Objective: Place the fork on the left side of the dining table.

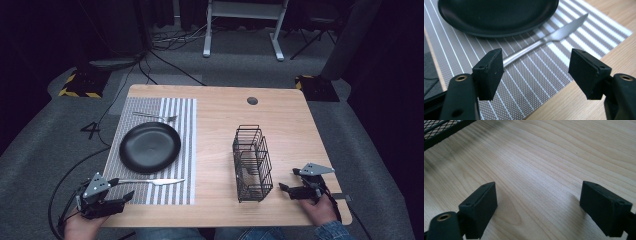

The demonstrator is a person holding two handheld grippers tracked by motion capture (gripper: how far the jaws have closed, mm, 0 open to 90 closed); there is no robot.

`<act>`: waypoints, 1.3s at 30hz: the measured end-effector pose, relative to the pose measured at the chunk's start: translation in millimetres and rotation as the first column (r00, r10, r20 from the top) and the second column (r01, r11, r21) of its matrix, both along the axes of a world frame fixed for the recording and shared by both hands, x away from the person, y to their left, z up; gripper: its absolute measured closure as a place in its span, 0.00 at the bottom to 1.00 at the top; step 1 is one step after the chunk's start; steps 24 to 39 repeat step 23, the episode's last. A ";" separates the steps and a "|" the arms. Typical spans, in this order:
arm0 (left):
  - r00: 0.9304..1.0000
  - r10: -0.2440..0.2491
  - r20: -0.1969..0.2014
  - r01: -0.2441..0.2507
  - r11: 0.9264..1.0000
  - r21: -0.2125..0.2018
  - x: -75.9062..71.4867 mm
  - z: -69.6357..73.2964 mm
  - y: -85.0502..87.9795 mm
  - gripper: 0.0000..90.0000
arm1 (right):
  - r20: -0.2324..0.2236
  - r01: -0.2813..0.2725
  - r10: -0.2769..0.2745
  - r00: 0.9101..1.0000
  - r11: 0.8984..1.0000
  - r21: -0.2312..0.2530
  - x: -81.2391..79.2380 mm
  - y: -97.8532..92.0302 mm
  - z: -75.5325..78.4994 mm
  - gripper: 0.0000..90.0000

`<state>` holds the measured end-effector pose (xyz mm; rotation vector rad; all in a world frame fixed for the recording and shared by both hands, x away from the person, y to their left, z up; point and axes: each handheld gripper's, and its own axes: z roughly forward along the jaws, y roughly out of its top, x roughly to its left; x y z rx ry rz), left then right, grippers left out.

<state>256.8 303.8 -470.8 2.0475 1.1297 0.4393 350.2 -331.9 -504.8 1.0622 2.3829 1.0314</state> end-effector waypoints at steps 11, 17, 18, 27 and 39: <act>1.000 0.012 -0.028 -0.011 0.999 0.052 -0.6 -30.3 0.5 0.20 | 0.000 0.000 0.000 1.000 1.000 0.000 0.0 0.0 0.0 0.16; 1.000 0.015 -0.009 -0.015 0.998 0.059 -0.4 -39.3 0.1 0.15 | 0.000 0.000 0.000 1.000 1.000 0.000 0.0 0.0 0.0 0.16; 1.000 0.017 -0.002 -0.017 0.998 0.053 -0.7 -40.4 0.9 0.14 | 0.000 0.000 0.000 1.000 1.000 0.000 0.0 0.0 0.0 0.16; 0.999 0.012 0.041 -0.012 1.000 0.010 -2.6 -47.5 5.9 0.10 | 0.000 0.000 0.000 1.000 1.000 0.000 -0.1 0.0 0.0 0.16; 0.999 0.012 0.041 -0.012 1.000 0.010 -2.6 -47.5 5.9 0.10 | 0.000 0.000 0.000 1.000 1.000 0.000 -0.1 0.0 0.0 0.16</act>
